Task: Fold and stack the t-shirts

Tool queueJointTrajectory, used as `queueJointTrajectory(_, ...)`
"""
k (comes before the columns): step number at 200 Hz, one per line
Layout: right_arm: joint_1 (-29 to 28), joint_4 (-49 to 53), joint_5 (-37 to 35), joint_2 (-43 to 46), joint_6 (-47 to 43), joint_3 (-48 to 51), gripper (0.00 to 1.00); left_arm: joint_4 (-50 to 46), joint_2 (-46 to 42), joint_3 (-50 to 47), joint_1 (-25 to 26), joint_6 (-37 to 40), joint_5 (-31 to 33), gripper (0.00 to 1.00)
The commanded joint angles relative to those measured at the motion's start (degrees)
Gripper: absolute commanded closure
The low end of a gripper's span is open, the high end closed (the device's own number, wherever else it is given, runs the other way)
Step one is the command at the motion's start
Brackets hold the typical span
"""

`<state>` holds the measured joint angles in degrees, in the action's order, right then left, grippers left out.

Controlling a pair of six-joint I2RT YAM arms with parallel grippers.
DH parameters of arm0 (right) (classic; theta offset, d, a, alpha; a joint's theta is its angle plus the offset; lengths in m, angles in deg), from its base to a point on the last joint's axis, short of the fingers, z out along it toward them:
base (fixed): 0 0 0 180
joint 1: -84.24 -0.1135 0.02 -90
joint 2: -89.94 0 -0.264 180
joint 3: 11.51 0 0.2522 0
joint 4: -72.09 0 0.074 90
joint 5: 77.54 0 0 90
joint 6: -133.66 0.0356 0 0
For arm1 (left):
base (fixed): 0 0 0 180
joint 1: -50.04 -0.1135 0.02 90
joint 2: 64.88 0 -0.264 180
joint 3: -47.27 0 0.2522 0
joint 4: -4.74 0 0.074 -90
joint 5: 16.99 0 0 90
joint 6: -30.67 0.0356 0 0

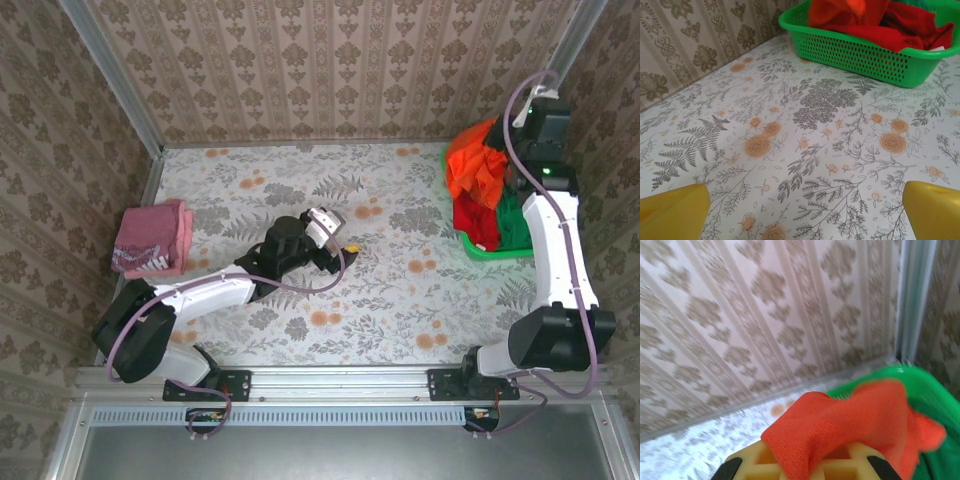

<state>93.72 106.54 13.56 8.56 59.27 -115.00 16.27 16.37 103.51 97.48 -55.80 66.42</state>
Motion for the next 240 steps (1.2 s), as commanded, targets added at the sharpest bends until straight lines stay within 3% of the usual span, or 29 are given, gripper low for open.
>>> queueJointTrajectory(1, -0.34, -1.88, 5.74, 1.24, -0.2, -6.69, 1.0, 2.45, -0.38, 1.99, -1.01, -2.24, -1.58, 0.0)
queueJointTrajectory(53, -1.77, 1.88, 15.59, 0.55, -0.06, -21.23, 1.0, 4.58, -2.48, -0.27, -4.16, -5.83, -1.76, 0.0)
queueJointTrajectory(98, -9.27, 1.93, 19.88, -0.48, -0.5, -25.56, 1.0, 7.11, -5.85, -4.32, -8.79, -11.68, -0.4, 0.0)
queueJointTrajectory(151, -19.72, 2.44, 18.66, -4.29, -1.66, -24.43, 1.0, 7.76, -12.05, -10.75, -14.82, -18.89, 1.4, 0.0)
queueJointTrajectory(240, -33.39, -1.69, 11.73, -15.17, 1.3, -18.39, 1.0, -0.88, -25.63, -16.66, -21.04, -22.84, 5.43, 0.0)
